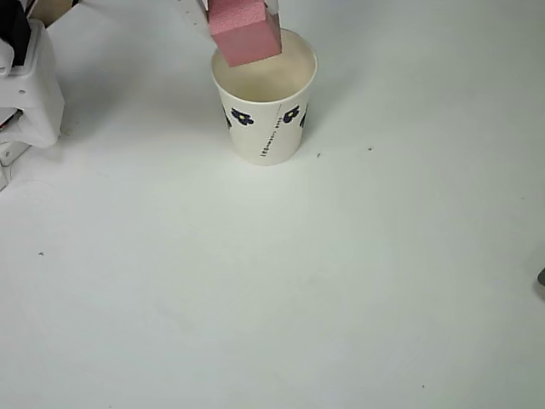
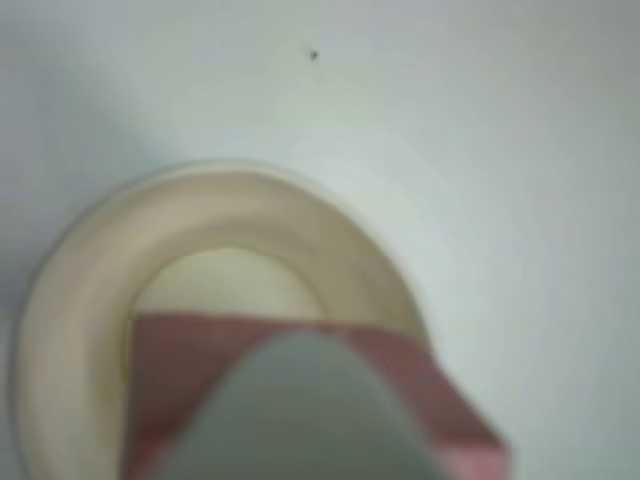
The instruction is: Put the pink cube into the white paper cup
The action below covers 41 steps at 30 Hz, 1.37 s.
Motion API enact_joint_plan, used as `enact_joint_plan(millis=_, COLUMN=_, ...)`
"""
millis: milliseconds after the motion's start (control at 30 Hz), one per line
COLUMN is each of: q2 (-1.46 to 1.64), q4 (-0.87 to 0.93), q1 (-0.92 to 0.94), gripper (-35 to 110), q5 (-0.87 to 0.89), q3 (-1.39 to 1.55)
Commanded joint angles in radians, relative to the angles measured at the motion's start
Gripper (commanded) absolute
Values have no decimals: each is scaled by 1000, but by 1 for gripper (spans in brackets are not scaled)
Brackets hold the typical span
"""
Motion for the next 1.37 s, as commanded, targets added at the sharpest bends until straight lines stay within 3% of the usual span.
enact_joint_plan(millis=0, q2=-9, q4=-34, q1=-40, gripper=15, q5=0, q3=-86)
enact_joint_plan(millis=367, q2=-28, q4=-48, q1=-63, gripper=16, q5=0, q3=-84)
enact_joint_plan(millis=667, q2=-23, q4=-83, q1=-58, gripper=52, q5=-69, q3=-81)
enact_joint_plan(millis=1333, q2=-3, q4=-81, q1=-69, gripper=54, q5=-57, q3=-75)
